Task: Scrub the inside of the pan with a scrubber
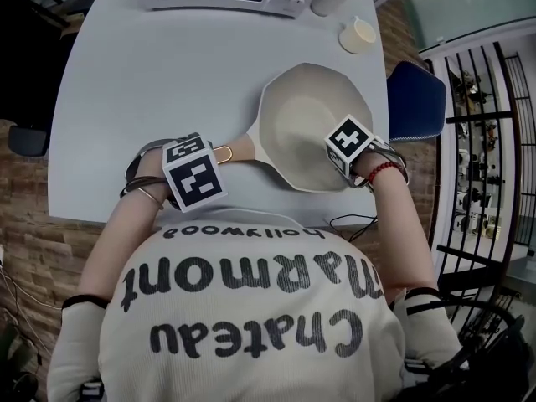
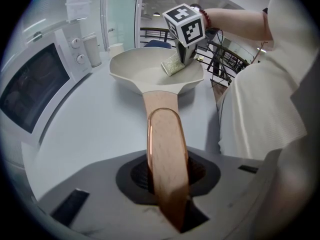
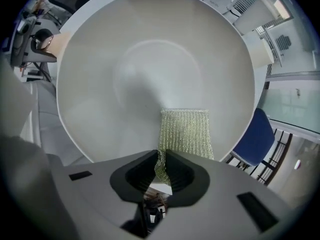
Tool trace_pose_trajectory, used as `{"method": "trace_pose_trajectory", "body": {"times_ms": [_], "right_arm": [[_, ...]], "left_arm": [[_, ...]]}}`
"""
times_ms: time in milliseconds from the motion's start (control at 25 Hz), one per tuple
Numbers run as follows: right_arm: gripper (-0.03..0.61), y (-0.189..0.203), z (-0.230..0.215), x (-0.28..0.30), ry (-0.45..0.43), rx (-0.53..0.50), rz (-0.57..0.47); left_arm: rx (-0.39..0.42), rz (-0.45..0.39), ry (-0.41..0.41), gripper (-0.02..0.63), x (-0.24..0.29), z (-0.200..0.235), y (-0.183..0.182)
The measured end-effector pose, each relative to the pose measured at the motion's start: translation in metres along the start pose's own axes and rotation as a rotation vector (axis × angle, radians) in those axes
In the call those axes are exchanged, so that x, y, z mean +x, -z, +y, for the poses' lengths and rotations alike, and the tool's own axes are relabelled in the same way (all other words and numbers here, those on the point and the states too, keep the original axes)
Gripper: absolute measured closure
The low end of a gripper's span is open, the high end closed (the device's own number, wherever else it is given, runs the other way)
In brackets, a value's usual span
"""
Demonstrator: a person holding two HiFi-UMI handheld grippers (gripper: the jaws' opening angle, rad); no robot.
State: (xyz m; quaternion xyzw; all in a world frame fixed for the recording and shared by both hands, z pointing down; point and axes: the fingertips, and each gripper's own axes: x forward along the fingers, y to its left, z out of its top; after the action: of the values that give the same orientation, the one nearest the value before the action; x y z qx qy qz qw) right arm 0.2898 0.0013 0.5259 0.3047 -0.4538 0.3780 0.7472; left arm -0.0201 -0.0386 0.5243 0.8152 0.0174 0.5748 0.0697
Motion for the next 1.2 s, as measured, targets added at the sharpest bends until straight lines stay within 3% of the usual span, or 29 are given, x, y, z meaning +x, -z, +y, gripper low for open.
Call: {"method": "trace_pose_trajectory", "body": {"times_ms": [240, 560, 680, 760, 880, 1000, 1200], "right_arm": [[0.526, 0.020, -0.008, -0.022, 0.031, -0.011, -0.021], [0.526, 0.051, -0.016, -0.031, 0.022, 0.071, -0.040], [0.526, 0.035, -0.017, -0.056, -0.006, 0.076, -0.202], [0.526, 0.008, 0.008, -0.084, -0.162, 0.069, -0.378], [0.525, -0.039, 0.062, -0.112, -0.466, -0.014, -0.576], [0.525, -0.068, 0.106, -0.110, -0.697, -0.042, -0.592], [0.525, -0.102, 0.142, -0.123, -1.027, 0.051, -0.655]], "left_arm": [[0.004, -0.002, 0.010, 0.502, -0.002, -0.001, 0.002], [0.008, -0.002, 0.008, 0.502, 0.000, -0.003, 0.006], [0.011, -0.005, 0.009, 0.503, 0.000, -0.003, 0.006], [0.015, -0.004, 0.011, 0.503, 0.000, -0.002, 0.005], [0.013, -0.002, 0.010, 0.502, 0.000, -0.002, 0.004], [0.007, -0.008, 0.015, 0.502, -0.002, -0.004, 0.001], [0.005, -0.006, 0.011, 0.502, -0.004, -0.004, 0.001]]}}
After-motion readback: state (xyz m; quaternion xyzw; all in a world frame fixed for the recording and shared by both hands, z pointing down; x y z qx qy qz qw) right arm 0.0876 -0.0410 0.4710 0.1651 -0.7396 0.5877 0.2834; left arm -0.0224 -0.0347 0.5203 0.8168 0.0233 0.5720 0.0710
